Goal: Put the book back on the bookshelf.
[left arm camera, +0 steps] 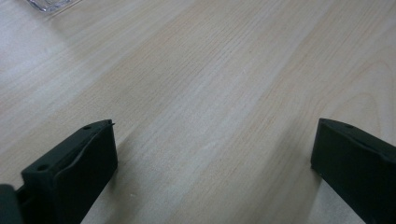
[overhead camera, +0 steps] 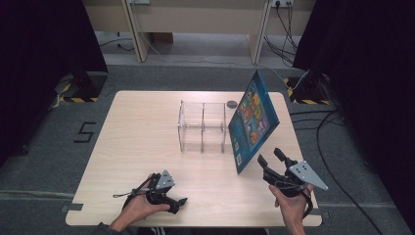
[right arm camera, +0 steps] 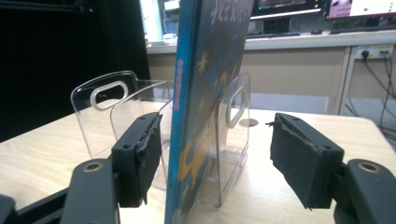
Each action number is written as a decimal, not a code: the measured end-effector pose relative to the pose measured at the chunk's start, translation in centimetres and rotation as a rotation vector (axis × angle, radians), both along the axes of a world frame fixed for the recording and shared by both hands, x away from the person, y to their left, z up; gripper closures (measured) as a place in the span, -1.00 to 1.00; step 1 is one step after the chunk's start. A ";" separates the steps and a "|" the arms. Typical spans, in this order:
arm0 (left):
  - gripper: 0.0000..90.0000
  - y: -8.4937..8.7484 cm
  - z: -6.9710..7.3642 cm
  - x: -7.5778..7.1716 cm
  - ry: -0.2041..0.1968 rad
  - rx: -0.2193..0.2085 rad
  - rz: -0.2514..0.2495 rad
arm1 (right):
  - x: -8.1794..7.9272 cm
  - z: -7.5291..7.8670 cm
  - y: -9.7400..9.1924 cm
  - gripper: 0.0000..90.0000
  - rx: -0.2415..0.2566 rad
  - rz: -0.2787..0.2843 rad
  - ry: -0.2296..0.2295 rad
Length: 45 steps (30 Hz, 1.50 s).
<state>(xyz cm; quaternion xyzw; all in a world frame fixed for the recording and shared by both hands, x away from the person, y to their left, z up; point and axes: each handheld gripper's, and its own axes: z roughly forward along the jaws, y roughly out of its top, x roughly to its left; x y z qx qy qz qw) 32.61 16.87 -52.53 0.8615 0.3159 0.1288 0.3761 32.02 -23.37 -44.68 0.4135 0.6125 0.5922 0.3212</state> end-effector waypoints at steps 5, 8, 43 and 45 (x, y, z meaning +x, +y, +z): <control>-1.00 0.0 0.0 0.0 0.000 0.000 0.000 | -0.2 -0.3 -0.1 -0.31 0.009 0.008 0.020; -1.00 0.0 0.0 0.0 0.000 0.000 0.000 | -0.5 -0.5 -0.2 -0.34 0.012 0.011 0.025; -1.00 0.0 0.0 0.0 0.000 0.000 0.000 | -2.5 -2.0 -1.5 -0.55 0.017 0.042 0.117; -1.00 0.0 0.0 0.0 0.000 0.000 0.000 | -2.7 -2.0 -1.6 -0.57 0.013 0.042 0.124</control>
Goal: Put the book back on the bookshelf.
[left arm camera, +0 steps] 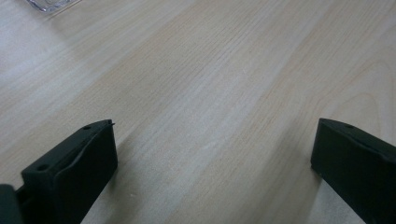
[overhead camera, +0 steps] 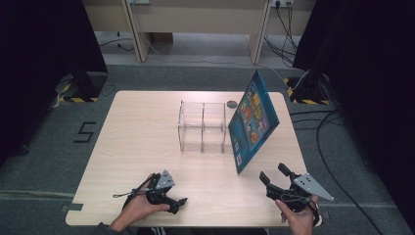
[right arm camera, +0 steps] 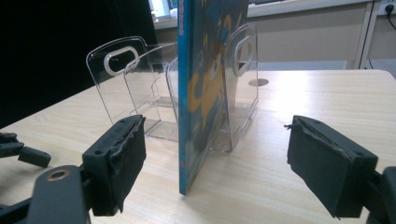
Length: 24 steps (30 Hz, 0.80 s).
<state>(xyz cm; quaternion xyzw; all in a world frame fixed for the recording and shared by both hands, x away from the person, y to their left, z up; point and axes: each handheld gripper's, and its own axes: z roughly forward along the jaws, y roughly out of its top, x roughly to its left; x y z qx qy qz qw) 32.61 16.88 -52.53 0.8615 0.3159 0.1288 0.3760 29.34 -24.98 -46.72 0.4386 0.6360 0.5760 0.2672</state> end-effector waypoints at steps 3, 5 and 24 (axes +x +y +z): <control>-1.00 0.0 0.0 0.0 0.000 0.000 0.000 | -0.2 -0.1 -0.3 -0.58 -0.008 0.002 0.002; -1.00 0.0 0.0 0.0 0.000 0.000 0.000 | -0.3 -0.2 -0.3 -0.59 -0.005 0.006 0.009; -1.00 0.0 0.0 0.0 0.000 0.000 -0.001 | -1.5 -1.4 -0.3 -0.64 -0.098 0.084 0.139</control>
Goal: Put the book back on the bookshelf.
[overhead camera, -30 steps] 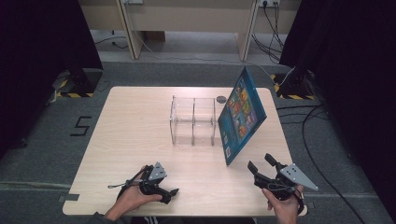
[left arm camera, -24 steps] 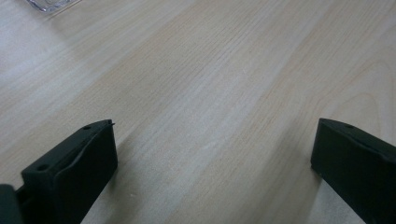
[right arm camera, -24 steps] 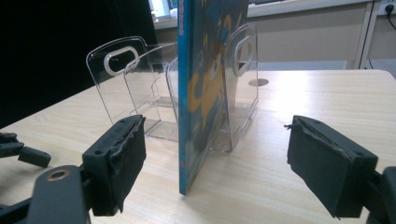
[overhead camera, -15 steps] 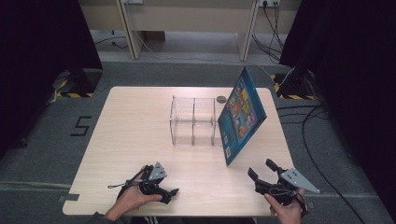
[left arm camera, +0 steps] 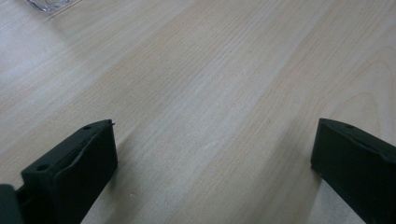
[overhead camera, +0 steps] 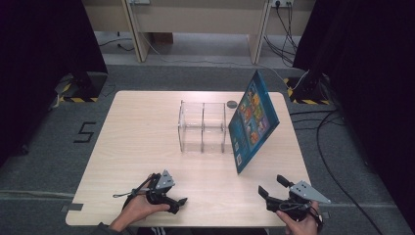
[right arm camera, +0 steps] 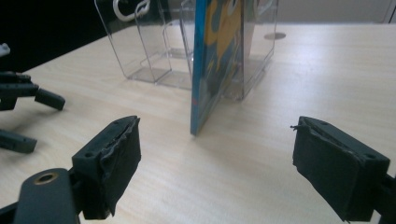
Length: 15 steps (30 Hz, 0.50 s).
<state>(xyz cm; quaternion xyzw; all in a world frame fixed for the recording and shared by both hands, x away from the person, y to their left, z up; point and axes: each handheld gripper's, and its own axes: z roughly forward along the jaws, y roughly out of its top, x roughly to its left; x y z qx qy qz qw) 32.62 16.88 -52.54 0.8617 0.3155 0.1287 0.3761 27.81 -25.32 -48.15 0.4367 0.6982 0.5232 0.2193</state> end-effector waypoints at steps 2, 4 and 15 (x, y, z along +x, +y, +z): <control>-1.00 0.0 0.0 0.0 0.000 0.000 0.000 | -0.2 -0.3 0.0 -0.64 -0.020 0.016 0.043; -1.00 0.0 0.0 0.0 0.000 0.000 -0.001 | -0.2 -0.5 0.1 -0.64 -0.035 0.025 0.067; -1.00 0.0 0.0 0.0 0.000 0.000 -0.001 | -0.8 -1.4 0.0 -0.64 -0.134 0.038 0.165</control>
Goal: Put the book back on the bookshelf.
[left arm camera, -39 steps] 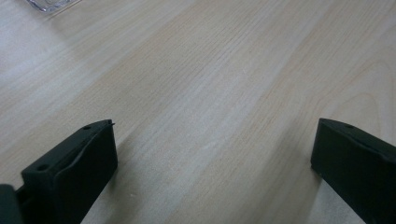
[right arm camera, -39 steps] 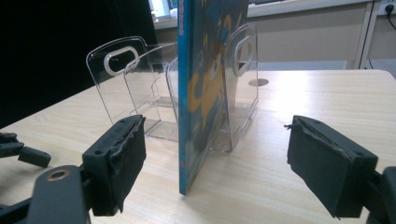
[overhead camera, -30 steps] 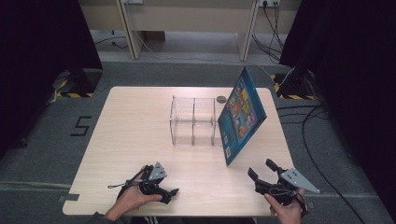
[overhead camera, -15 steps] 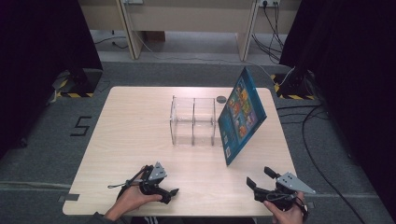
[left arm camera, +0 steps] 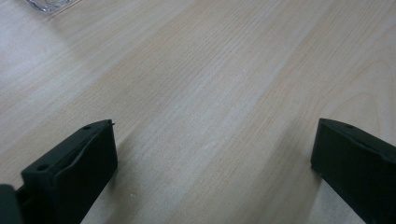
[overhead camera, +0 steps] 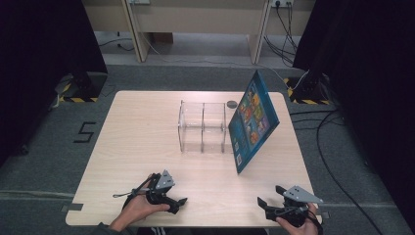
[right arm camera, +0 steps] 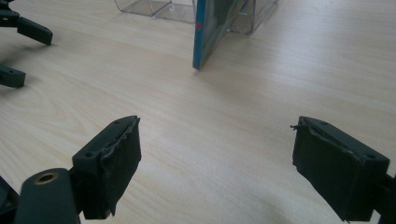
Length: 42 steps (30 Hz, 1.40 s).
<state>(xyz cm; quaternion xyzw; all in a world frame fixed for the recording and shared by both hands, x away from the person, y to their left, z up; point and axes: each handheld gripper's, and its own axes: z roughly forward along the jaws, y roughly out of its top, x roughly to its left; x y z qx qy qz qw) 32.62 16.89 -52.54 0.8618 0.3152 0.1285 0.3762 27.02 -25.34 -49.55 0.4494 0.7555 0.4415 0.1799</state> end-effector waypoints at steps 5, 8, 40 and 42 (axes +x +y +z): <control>-1.00 0.0 0.0 0.0 0.000 0.000 0.000 | -0.2 -0.2 -0.1 -0.64 -0.030 -0.001 0.020; -1.00 0.0 0.0 0.0 0.000 0.000 0.000 | -0.4 -0.6 -0.3 -0.64 -0.065 -0.001 0.054; -1.00 0.0 0.0 0.0 0.000 0.000 0.000 | -1.0 -2.1 0.0 -0.68 -0.227 0.063 0.099; -1.00 0.0 0.0 0.0 0.001 -0.001 0.000 | -1.0 -2.1 0.0 -0.68 -0.226 0.063 0.100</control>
